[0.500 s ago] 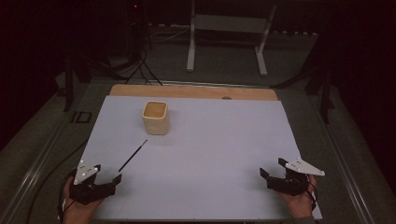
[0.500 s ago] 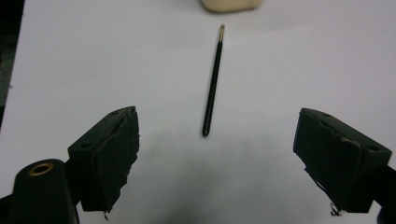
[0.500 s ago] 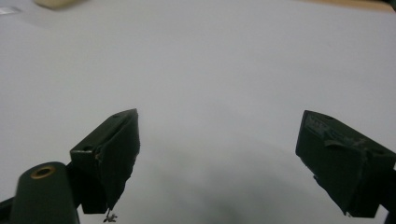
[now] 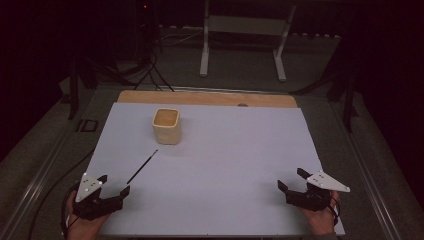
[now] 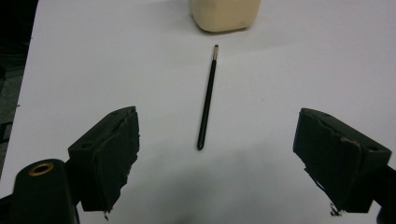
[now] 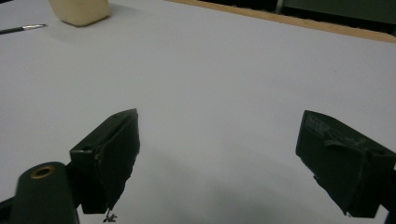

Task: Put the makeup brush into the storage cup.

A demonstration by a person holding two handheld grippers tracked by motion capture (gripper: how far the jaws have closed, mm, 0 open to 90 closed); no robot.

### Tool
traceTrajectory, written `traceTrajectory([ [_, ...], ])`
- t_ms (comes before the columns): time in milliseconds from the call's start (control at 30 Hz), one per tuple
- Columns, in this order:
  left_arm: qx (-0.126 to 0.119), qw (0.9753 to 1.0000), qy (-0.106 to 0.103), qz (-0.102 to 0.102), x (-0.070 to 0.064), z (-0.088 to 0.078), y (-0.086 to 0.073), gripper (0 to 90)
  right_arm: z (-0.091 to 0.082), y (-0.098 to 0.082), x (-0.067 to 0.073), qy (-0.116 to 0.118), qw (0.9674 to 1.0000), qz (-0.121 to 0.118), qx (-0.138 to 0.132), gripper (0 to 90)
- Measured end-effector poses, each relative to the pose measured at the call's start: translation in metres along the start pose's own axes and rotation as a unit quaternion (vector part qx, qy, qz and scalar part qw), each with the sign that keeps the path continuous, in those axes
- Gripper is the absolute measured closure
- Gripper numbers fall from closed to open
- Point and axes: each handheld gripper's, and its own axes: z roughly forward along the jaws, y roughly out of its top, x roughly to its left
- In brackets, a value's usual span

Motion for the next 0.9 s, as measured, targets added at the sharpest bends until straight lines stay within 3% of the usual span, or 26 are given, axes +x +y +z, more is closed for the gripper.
traceTrajectory([
  [267, -0.004, 0.9999, -0.009, 0.004, -0.002, -0.001, 0.004, 15.3, -0.001, 0.000, -0.001, -0.003, 1.0000, 0.003, -0.005, 13.5],
  [467, -0.012, 0.9999, -0.001, 0.010, -0.003, -0.003, 0.017, 15.6, -0.003, 0.000, -0.002, -0.005, 0.9999, 0.009, -0.013, 13.5],
  [733, 0.009, 0.9986, 0.011, 0.052, -0.001, 0.001, 0.062, 16.0, -0.004, 0.000, -0.004, -0.008, 0.9997, 0.015, -0.018, 13.5],
  [900, 0.012, 0.9977, 0.018, 0.065, 0.002, 0.006, 0.078, 16.0, -0.005, 0.000, -0.004, -0.008, 0.9997, 0.013, -0.020, 13.5],
])
